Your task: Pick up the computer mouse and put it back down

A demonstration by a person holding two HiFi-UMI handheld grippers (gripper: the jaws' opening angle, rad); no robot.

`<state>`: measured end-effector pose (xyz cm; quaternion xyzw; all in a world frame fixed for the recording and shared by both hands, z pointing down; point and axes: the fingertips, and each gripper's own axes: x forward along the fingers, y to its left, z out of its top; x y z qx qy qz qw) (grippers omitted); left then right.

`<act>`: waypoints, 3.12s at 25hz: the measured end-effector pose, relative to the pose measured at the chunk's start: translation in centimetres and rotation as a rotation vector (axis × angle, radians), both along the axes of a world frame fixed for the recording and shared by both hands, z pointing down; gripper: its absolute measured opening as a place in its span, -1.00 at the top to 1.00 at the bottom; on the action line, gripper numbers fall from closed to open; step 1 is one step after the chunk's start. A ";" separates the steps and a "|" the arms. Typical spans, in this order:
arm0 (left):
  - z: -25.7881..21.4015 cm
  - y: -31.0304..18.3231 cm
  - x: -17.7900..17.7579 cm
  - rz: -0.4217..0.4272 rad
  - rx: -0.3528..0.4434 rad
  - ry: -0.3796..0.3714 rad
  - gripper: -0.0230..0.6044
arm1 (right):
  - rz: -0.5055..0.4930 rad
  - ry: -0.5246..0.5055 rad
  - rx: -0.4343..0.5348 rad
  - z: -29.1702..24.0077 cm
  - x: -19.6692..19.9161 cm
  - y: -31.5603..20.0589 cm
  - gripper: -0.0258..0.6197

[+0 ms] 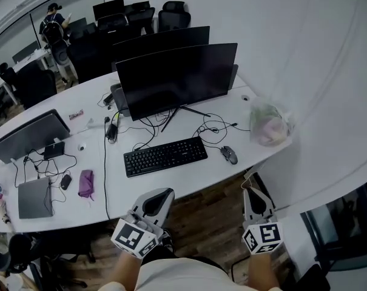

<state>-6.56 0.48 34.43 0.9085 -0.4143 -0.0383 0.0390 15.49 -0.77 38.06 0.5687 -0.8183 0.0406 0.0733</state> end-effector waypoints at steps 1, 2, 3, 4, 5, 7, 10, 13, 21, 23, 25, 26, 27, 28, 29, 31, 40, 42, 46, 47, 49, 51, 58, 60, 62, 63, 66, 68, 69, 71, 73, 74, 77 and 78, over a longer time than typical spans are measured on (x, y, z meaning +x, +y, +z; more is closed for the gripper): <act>0.1 -1.0 -0.7 0.004 -0.004 0.003 0.91 | 0.005 0.003 -0.005 -0.1 -0.7 -0.9 0.85; 0.2 -2.0 -1.3 0.007 -0.006 0.006 0.91 | 0.009 0.007 -0.010 -0.1 -1.4 -1.7 0.85; 0.2 -3.0 -1.9 0.011 -0.007 0.008 0.91 | 0.013 0.011 -0.016 -0.1 -2.1 -2.6 0.85; 0.3 -3.9 -2.6 0.015 -0.008 0.012 0.91 | 0.015 0.018 -0.020 0.0 -2.8 -3.4 0.85; 0.4 -4.7 -3.2 0.019 -0.009 0.016 0.91 | 0.017 0.025 -0.022 0.0 -3.5 -4.2 0.85; 0.7 -6.4 -4.5 0.027 -0.016 0.024 0.91 | 0.014 0.041 -0.018 0.0 -4.8 -5.7 0.85; 1.1 -8.4 -6.0 0.043 -0.029 0.033 0.91 | 0.019 0.060 -0.013 -0.1 -6.5 -7.6 0.85; 1.3 -10.0 -6.8 0.057 -0.025 0.031 0.91 | 0.037 0.064 -0.020 -0.1 -7.4 -9.0 0.85; 2.3 -12.2 -6.5 0.061 -0.054 0.044 0.91 | 0.064 0.068 -0.052 0.9 -6.5 -11.2 0.85; 2.4 -12.7 -6.0 0.048 -0.057 0.034 0.91 | 0.066 0.056 -0.063 1.4 -5.7 -12.1 0.85; 2.3 -13.1 -5.6 0.031 -0.058 0.020 0.91 | 0.053 0.047 -0.070 1.8 -5.1 -12.9 0.85; 2.2 -13.4 -5.2 0.023 -0.059 0.014 0.91 | 0.045 0.044 -0.073 1.9 -4.8 -13.4 0.85; 2.2 -13.6 -4.7 0.016 -0.061 0.011 0.91 | 0.036 0.041 -0.075 2.0 -4.3 -13.9 0.85; 2.2 -13.8 -4.1 0.009 -0.064 0.008 0.91 | 0.026 0.037 -0.075 2.1 -3.8 -14.4 0.85; 2.2 -14.1 -3.5 0.002 -0.068 0.004 0.91 | 0.014 0.033 -0.076 2.2 -3.3 -14.8 0.85; 2.3 -14.7 -2.1 -0.013 -0.074 -0.007 0.91 | -0.003 0.024 -0.086 2.6 -2.1 -15.6 0.85; 4.1 -16.9 5.4 0.014 -0.116 -0.056 0.91 | 0.018 -0.022 -0.157 6.2 5.1 -17.1 0.85; 4.2 -17.1 7.1 0.040 -0.115 -0.057 0.91 | 0.030 -0.025 -0.168 6.7 6.2 -17.0 0.85; 4.5 -17.6 8.6 0.067 -0.119 -0.054 0.91 | 0.049 -0.017 -0.189 7.0 7.8 -16.9 0.85; 4.5 -17.7 8.7 0.067 -0.121 -0.052 0.91 | 0.046 -0.012 -0.203 7.2 8.0 -17.0 0.85; 4.7 -17.9 8.7 0.063 -0.128 -0.048 0.91 | 0.035 0.005 -0.247 8.0 8.3 -17.3 0.85; 5.1 -18.1 8.5 0.056 -0.138 -0.043 0.91 | 0.023 0.037 -0.298 9.2 8.3 -17.9 0.84; 7.2 -18.0 8.0 0.035 -0.194 -0.032 0.91 | -0.081 0.210 -0.511 15.7 7.0 -19.3 0.35; 7.9 -18.1 7.7 0.024 -0.208 -0.031 0.91 | -0.096 0.254 -0.554 17.4 6.8 -19.8 0.29; 8.6 -18.3 7.5 0.014 -0.222 -0.035 0.91 | -0.110 0.291 -0.597 19.0 6.8 -20.4 0.20; 9.0 -18.4 7.4 0.010 -0.228 -0.038 0.91 | -0.116 0.307 -0.618 19.9 6.7 -20.7 0.17; 10.2 -19.0 7.2 -0.001 -0.255 -0.041 0.91 | -0.130 0.343 -0.667 22.0 6.8 -21.8 0.13; 10.9 -19.2 7.3 -0.006 -0.280 -0.037 0.91 | -0.144 0.367 -0.703 23.5 6.7 -22.4 0.12; 11.3 -19.2 7.3 -0.006 -0.287 -0.042 0.91 | -0.150 0.381 -0.723 24.3 6.7 -22.6 0.11; 12.0 -19.3 7.3 -0.006 -0.312 -0.045 0.91 | -0.160 0.410 -0.763 25.8 6.8 -22.8 0.09; 12.7 -19.4 7.3 -0.013 -0.349 -0.037 0.91 | -0.169 0.431 -0.799 27.3 6.9 -22.9 0.07; 13.1 -19.5 7.2 -0.017 -0.356 -0.039 0.91 | -0.171 0.438 -0.814 28.1 7.0 -23.0 0.06; 14.1 -19.7 7.1 -0.028 -0.380 -0.040 0.91 | -0.166 0.449 -0.840 30.4 7.2 -23.4 0.04; 14.3 -19.8 7.1 -0.027 -0.379 -0.045 0.91 | -0.166 0.449 -0.846 31.0 7.2 -23.4 0.04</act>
